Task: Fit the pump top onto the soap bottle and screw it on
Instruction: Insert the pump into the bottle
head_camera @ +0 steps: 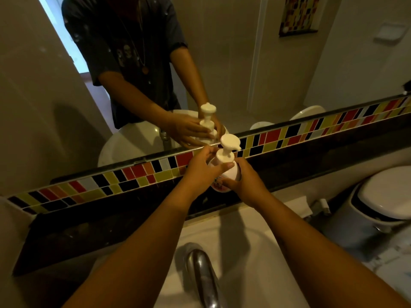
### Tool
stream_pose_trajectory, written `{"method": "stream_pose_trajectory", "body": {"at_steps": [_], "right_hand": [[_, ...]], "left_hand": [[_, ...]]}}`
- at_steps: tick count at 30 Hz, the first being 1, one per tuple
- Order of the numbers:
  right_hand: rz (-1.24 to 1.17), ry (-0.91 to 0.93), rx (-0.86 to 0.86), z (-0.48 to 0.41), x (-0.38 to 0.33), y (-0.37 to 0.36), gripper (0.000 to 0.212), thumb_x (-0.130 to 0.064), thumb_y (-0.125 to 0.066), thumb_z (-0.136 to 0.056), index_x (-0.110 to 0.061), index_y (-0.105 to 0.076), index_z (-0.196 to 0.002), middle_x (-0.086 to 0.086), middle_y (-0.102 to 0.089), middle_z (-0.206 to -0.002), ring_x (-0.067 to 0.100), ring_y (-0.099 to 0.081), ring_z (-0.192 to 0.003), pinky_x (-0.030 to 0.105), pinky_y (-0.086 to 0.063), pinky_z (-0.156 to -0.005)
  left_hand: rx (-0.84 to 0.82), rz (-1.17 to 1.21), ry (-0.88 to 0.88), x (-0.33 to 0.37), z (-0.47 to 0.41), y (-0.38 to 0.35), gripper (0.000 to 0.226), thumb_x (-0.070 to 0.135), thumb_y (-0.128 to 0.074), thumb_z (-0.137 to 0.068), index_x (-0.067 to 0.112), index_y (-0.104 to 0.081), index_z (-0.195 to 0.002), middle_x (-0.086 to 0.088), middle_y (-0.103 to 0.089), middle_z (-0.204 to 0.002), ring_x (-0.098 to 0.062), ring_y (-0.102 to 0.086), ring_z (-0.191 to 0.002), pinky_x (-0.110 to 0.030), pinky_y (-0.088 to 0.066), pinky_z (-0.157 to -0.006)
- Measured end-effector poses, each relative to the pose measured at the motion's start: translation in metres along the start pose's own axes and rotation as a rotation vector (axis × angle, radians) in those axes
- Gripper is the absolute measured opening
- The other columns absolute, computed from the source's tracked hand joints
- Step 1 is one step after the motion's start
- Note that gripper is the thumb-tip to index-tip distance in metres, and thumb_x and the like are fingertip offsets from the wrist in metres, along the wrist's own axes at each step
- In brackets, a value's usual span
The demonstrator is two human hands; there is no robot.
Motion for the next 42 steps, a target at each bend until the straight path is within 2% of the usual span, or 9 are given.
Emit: {"method": "stream_pose_trajectory", "body": {"at_steps": [6, 10, 16, 19, 24, 29, 32, 35, 42], "right_hand": [[-0.029, -0.012, -0.012, -0.001, 0.005, -0.001, 0.059, -0.027, -0.072, -0.077, -0.021, -0.043, -0.128, 0.008, -0.051, -0.133, 0.026, -0.052, -0.120, 0.042, -0.047, -0.094], [-0.037, -0.010, -0.015, -0.002, 0.006, -0.001, 0.058, -0.027, -0.073, -0.076, -0.024, -0.044, -0.126, 0.005, -0.051, -0.131, 0.024, -0.053, -0.118, 0.037, -0.048, -0.089], [-0.012, 0.004, -0.049, -0.004, 0.005, 0.003, 0.054, -0.024, -0.071, -0.078, -0.021, -0.043, -0.125, 0.007, -0.051, -0.130, 0.024, -0.053, -0.116, 0.036, -0.050, -0.088], [-0.001, 0.017, -0.075, -0.006, 0.005, 0.004, 0.055, -0.025, -0.072, -0.078, -0.023, -0.043, -0.124, 0.006, -0.052, -0.130, 0.023, -0.053, -0.116, 0.033, -0.049, -0.086], [0.007, 0.029, -0.088, -0.007, 0.005, 0.005, 0.058, -0.027, -0.072, -0.077, -0.023, -0.042, -0.126, 0.006, -0.052, -0.131, 0.024, -0.053, -0.117, 0.038, -0.050, -0.091], [-0.001, 0.022, -0.106, -0.006, 0.004, 0.006, 0.057, -0.023, -0.071, -0.078, -0.022, -0.041, -0.127, 0.006, -0.051, -0.133, 0.024, -0.051, -0.119, 0.040, -0.047, -0.094], [-0.012, 0.023, -0.116, -0.006, 0.003, 0.007, 0.058, -0.022, -0.071, -0.078, -0.022, -0.041, -0.127, 0.006, -0.051, -0.133, 0.024, -0.051, -0.120, 0.041, -0.047, -0.095], [-0.023, 0.025, -0.119, -0.006, 0.003, 0.007, 0.059, -0.024, -0.072, -0.077, -0.022, -0.041, -0.126, 0.006, -0.052, -0.131, 0.024, -0.052, -0.118, 0.040, -0.048, -0.093], [-0.004, 0.047, -0.096, -0.008, 0.006, 0.005, 0.054, -0.026, -0.071, -0.079, -0.024, -0.043, -0.125, 0.005, -0.054, -0.130, 0.022, -0.054, -0.117, 0.036, -0.050, -0.090]], "left_hand": [[-0.069, -0.110, -0.007, -0.007, 0.000, 0.007, 0.058, 0.031, -0.071, -0.089, 0.028, -0.049, -0.142, -0.003, -0.056, -0.143, -0.026, -0.052, -0.132, -0.040, -0.048, -0.100], [-0.070, -0.087, -0.025, 0.001, -0.001, 0.010, 0.069, 0.023, -0.074, -0.086, 0.029, -0.041, -0.146, -0.003, -0.052, -0.148, -0.024, -0.050, -0.134, -0.045, -0.048, -0.104], [-0.063, -0.180, -0.075, 0.010, -0.009, 0.010, 0.063, 0.026, -0.082, -0.078, 0.020, -0.054, -0.135, -0.005, -0.061, -0.137, -0.025, -0.056, -0.126, -0.036, -0.049, -0.094], [-0.097, -0.204, -0.058, 0.007, -0.011, 0.013, 0.059, 0.026, -0.077, -0.083, 0.017, -0.054, -0.137, -0.007, -0.061, -0.139, -0.026, -0.056, -0.128, -0.038, -0.049, -0.096], [-0.078, -0.179, -0.047, 0.004, -0.006, 0.011, 0.056, 0.025, -0.073, -0.087, 0.020, -0.052, -0.138, -0.006, -0.059, -0.140, -0.026, -0.055, -0.128, -0.035, -0.049, -0.092], [-0.222, -0.211, -0.009, 0.008, -0.010, 0.019, 0.060, 0.024, -0.067, -0.092, 0.024, -0.043, -0.147, -0.004, -0.052, -0.150, -0.026, -0.048, -0.138, -0.045, -0.044, -0.108], [-0.256, -0.278, -0.005, 0.012, -0.012, 0.018, 0.066, 0.026, -0.069, -0.090, 0.025, -0.040, -0.149, -0.004, -0.050, -0.151, -0.028, -0.047, -0.138, -0.049, -0.043, -0.109], [-0.222, -0.304, -0.016, 0.013, -0.013, 0.011, 0.071, 0.030, -0.074, -0.086, 0.023, -0.040, -0.147, -0.007, -0.051, -0.149, -0.029, -0.049, -0.136, -0.042, -0.044, -0.104], [-0.017, -0.181, 0.008, 0.010, -0.010, -0.001, 0.071, 0.020, -0.083, -0.077, 0.017, -0.048, -0.139, -0.008, -0.056, -0.143, -0.031, -0.051, -0.133, -0.045, -0.045, -0.100]]}}
Point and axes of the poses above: each hand's wrist, its own z-axis away from the middle knuckle, its own y-axis out of the back of the hand, x = y × z, the point moved 3 cm from there along -z, towards the middle knuckle
